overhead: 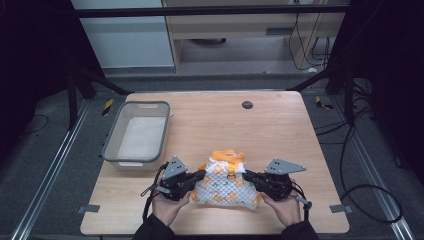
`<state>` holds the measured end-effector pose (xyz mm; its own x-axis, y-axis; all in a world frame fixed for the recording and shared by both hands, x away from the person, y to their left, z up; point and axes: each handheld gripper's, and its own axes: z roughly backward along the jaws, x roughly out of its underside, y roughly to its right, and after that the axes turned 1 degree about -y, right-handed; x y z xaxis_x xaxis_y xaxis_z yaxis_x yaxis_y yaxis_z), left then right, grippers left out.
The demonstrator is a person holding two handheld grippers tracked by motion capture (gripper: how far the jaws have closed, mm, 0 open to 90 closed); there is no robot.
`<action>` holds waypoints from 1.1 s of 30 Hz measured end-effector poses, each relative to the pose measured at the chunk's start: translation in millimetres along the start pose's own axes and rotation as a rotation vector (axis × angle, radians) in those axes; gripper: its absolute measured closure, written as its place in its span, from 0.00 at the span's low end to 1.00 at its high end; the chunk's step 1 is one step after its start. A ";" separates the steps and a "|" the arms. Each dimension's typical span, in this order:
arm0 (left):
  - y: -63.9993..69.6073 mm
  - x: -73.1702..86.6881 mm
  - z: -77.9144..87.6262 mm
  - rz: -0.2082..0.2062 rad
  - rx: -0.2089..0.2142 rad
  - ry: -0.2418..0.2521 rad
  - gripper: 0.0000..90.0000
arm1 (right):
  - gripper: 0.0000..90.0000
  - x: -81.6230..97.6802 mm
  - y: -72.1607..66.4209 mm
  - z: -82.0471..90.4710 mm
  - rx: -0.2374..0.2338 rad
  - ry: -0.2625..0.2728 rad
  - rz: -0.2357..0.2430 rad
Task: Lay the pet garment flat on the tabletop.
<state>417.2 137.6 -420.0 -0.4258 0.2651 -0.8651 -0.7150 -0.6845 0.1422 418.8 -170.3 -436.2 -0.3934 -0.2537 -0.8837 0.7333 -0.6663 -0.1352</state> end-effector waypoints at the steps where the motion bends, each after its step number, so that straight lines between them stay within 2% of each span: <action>1: 0.8 -1.1 1.2 -0.005 -0.005 0.005 1.00 | 0.96 -0.9 -0.5 0.7 0.000 0.004 0.002; 5: 4.7 -7.9 6.9 -0.030 -0.016 0.029 1.00 | 0.96 -5.4 -1.7 3.0 -0.001 0.027 0.006; 10: 10.1 -24.8 20.8 -0.068 -0.030 0.083 1.00 | 0.96 -19.9 -3.3 10.4 -0.003 0.081 0.016; 13: 7.0 -41.7 19.5 -0.093 -0.074 0.103 1.00 | 0.96 -34.7 -0.8 9.8 0.014 0.114 0.019; 15: 1.1 -53.5 11.5 -0.109 -0.119 0.104 1.00 | 0.96 -46.7 5.3 3.5 0.051 0.126 0.018; 17: -7.2 -64.0 -1.0 -0.105 -0.155 0.111 1.00 | 0.95 -57.5 16.1 -9.3 0.107 0.132 0.002; 19: -18.5 -71.3 -20.3 -0.080 -0.204 0.120 1.00 | 0.93 -64.8 27.8 -26.4 0.187 0.128 -0.012; 21: -29.1 -73.0 -36.3 -0.050 -0.248 0.117 0.96 | 0.84 -67.6 40.1 -47.0 0.283 0.112 -0.026; 22: -33.5 -72.9 -41.6 -0.034 -0.276 0.115 0.90 | 0.81 -67.5 43.5 -53.0 0.313 0.098 -0.027; 23: -42.5 -71.9 -47.5 0.013 -0.293 0.109 0.81 | 0.79 -67.1 46.4 -57.4 0.333 0.084 -0.029; 24: -46.6 -71.1 -48.1 0.039 -0.285 0.106 0.74 | 0.76 -65.8 50.5 -61.3 0.355 0.076 -0.037; 25: -50.8 -69.1 -46.5 0.058 -0.293 0.109 0.70 | 0.75 -65.3 51.9 -61.0 0.363 0.075 -0.036; 26: -52.4 -67.7 -44.8 0.056 -0.297 0.110 0.64 | 0.74 -64.8 52.7 -57.8 0.363 0.077 -0.032; 31: -60.7 -58.5 -23.6 0.041 -0.315 0.095 0.51 | 0.68 -64.0 50.0 -30.8 0.335 0.103 -0.005; 33: -63.6 -53.1 -12.3 0.041 -0.301 0.079 0.48 | 0.66 -63.0 48.3 -18.6 0.330 0.114 0.014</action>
<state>492.1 158.8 -389.0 -0.3975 0.1877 -0.8982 -0.4971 -0.8668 0.0388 489.4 -173.4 -395.4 -0.3064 -0.1962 -0.9314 0.5119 -0.8589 0.0126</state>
